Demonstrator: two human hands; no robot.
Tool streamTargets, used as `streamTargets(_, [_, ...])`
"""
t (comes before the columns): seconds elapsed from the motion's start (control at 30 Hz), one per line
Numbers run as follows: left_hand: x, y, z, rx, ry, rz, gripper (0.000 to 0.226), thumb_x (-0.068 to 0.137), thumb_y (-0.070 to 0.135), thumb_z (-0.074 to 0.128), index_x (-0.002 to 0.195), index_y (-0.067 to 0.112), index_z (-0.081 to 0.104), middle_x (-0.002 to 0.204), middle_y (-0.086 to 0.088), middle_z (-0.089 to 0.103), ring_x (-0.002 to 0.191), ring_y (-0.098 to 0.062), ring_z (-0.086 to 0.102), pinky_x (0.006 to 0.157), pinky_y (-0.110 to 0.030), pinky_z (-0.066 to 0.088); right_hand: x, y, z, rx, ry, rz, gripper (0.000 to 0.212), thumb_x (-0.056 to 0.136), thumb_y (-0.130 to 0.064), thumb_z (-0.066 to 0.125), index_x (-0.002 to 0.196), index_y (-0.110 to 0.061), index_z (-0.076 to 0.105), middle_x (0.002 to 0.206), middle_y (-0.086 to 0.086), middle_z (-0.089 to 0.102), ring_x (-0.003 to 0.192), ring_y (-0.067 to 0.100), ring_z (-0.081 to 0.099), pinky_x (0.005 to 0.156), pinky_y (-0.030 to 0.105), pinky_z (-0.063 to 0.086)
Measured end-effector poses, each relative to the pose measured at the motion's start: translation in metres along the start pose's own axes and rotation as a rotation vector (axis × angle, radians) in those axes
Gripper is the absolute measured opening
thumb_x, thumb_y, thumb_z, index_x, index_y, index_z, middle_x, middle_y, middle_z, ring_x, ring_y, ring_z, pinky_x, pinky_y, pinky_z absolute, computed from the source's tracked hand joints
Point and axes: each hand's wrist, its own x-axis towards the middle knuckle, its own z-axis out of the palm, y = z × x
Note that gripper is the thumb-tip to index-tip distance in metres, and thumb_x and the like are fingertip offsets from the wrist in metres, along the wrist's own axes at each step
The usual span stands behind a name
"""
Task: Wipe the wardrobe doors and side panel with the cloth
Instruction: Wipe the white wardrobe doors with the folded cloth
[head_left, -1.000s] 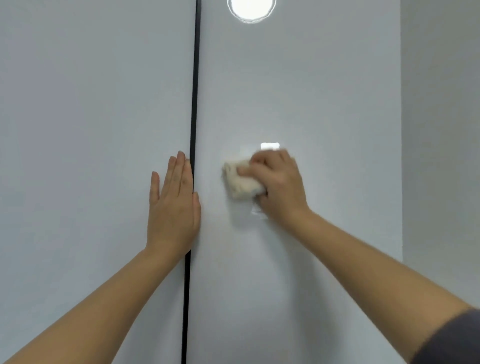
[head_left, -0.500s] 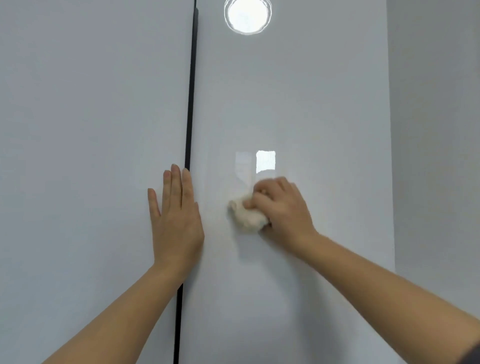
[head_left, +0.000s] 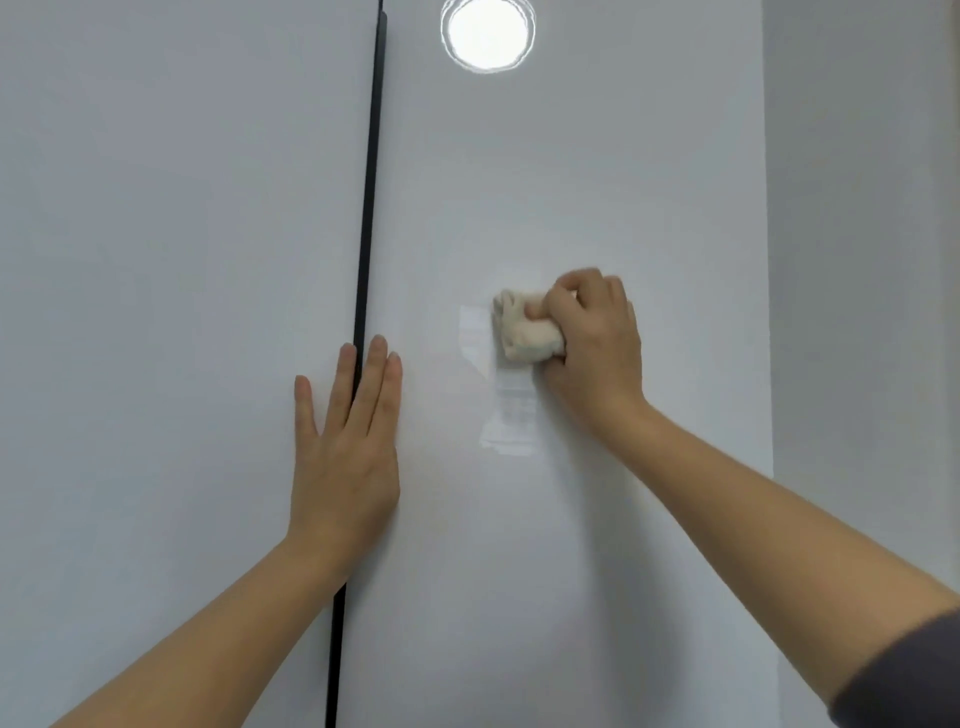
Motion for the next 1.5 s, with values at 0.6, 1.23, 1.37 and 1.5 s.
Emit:
streamTargets(0.6, [0.02,0.031,-0.005,0.012,-0.01,0.042,0.062,0.078,0.003,0.032,0.139,-0.005,0.04,0.139,-0.028,0.041,0.131,-0.043,0.036,0.115,-0.053,0.018,-0.092,0.005,-0.027,0.032,-0.136,-0.068,0.03,0.062,-0.007,0.076,0.086,-0.018,0.061,0.098,0.001,0.054,0.087,0.024,0.047,0.067,0.033,0.036])
streamTargets(1.23, [0.05,0.064,-0.003,-0.076,0.061,0.135,0.08,0.068,-0.019,0.036,0.145,0.004,0.035,0.155,-0.023,0.025,0.145,-0.039,0.021,0.115,-0.061,0.016,-0.036,0.044,-0.035,0.001,-0.065,0.137,0.013,0.073,-0.015,0.051,0.082,-0.011,0.059,0.095,0.006,0.053,0.088,0.021,0.043,0.068,0.042,0.042])
streamTargets(1.37, [0.077,0.086,0.001,-0.109,0.053,0.129,0.073,0.073,-0.011,0.05,0.144,0.004,0.039,0.156,-0.021,0.024,0.146,-0.036,0.021,0.116,-0.059,0.015,-0.122,0.032,-0.058,0.048,-0.195,0.237,0.024,0.067,-0.014,0.059,0.084,-0.031,0.058,0.094,-0.012,0.052,0.093,0.02,0.049,0.078,0.039,0.042])
streamTargets(1.5, [0.08,0.097,0.011,-0.119,0.031,0.137,0.066,0.081,-0.001,0.038,0.147,0.006,0.034,0.158,-0.018,0.021,0.147,-0.031,0.018,0.117,-0.057,0.012,-0.179,0.019,-0.069,0.014,-0.243,0.43,0.01,0.066,-0.029,0.06,0.074,-0.036,0.061,0.088,-0.025,0.055,0.098,0.009,0.049,0.08,0.03,0.037])
